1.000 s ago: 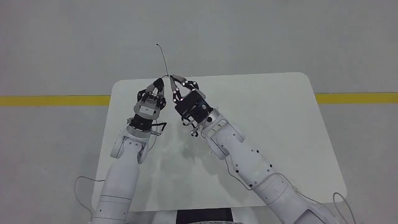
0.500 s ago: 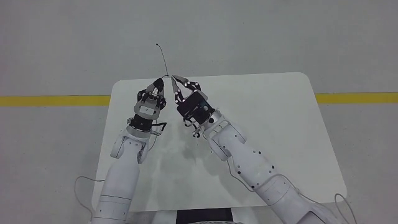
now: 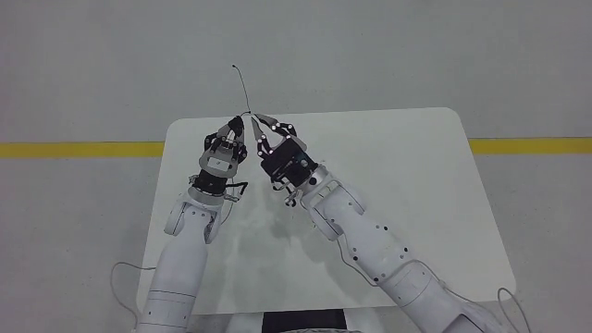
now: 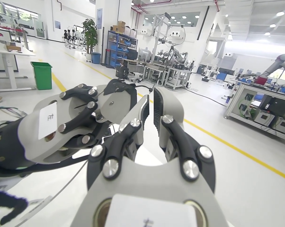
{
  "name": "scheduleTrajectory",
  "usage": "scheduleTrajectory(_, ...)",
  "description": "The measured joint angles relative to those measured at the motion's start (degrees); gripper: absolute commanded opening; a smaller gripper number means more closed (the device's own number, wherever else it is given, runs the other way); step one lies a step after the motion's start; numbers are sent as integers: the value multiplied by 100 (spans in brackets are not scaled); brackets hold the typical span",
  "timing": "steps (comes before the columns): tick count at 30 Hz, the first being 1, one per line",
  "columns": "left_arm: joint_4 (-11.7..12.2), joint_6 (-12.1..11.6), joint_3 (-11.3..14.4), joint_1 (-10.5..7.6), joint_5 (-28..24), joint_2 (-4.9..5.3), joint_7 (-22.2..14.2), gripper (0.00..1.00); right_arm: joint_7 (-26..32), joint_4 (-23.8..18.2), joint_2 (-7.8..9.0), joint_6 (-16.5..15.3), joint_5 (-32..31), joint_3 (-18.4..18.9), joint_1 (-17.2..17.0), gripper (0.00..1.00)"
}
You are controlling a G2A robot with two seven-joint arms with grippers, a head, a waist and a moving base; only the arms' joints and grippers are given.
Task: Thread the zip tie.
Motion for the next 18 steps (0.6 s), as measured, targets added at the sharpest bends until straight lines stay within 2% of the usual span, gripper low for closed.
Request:
scheduleTrajectory(13, 0, 0, 0, 0, 0, 0, 0, 0, -18, 68, -54, 7, 0, -6, 50, 11)
scheduleTrajectory(18, 0, 0, 0, 0, 0, 0, 0, 0, -27, 97, -71, 17, 0, -1, 65, 8)
